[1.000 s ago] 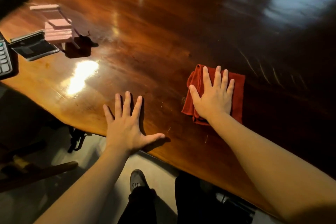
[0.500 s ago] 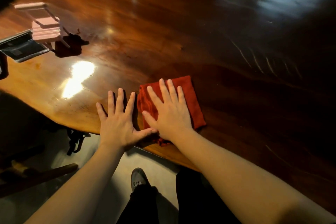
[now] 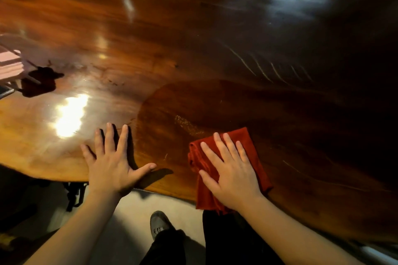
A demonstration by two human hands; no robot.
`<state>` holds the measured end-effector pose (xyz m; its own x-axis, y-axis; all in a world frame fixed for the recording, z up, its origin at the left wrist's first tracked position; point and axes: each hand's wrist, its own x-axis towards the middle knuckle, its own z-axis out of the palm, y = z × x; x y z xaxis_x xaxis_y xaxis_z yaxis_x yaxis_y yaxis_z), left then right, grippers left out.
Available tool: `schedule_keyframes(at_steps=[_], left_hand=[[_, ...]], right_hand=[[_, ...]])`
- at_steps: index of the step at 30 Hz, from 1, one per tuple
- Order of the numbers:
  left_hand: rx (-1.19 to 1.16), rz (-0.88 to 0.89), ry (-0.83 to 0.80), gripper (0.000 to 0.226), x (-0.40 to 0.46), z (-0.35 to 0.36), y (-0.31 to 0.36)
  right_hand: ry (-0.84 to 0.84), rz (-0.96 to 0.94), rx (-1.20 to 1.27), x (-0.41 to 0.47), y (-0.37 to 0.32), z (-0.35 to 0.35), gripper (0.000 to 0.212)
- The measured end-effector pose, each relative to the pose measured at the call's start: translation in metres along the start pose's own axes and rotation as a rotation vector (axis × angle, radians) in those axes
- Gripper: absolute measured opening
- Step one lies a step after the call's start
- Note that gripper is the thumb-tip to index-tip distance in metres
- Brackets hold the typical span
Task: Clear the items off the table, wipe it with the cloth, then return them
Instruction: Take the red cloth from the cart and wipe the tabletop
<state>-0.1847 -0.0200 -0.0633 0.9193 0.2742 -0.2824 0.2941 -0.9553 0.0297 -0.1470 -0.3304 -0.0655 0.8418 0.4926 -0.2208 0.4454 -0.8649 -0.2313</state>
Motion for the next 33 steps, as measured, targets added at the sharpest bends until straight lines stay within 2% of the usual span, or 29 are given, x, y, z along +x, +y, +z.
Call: schedule_keyframes(at_steps=[9, 17, 25, 33], left_hand=[[0.018, -0.016, 0.019, 0.123, 0.002, 0.005, -0.002], [0.005, -0.01, 0.079, 0.121, 0.002, 0.01, -0.002], [-0.017, -0.014, 0.097, 0.12, 0.001, 0.009, -0.001], [-0.035, -0.006, 0.13, 0.112, 0.001, 0.014, -0.005]], right_hand=[[0.083, 0.256, -0.06, 0.051, 0.056, -0.023, 0.072], [0.149, 0.346, -0.109, 0.156, 0.036, -0.036, 0.079], [0.124, 0.159, -0.108, 0.194, -0.038, -0.03, 0.079], [0.13, -0.17, -0.086, 0.145, -0.09, 0.001, 0.078]])
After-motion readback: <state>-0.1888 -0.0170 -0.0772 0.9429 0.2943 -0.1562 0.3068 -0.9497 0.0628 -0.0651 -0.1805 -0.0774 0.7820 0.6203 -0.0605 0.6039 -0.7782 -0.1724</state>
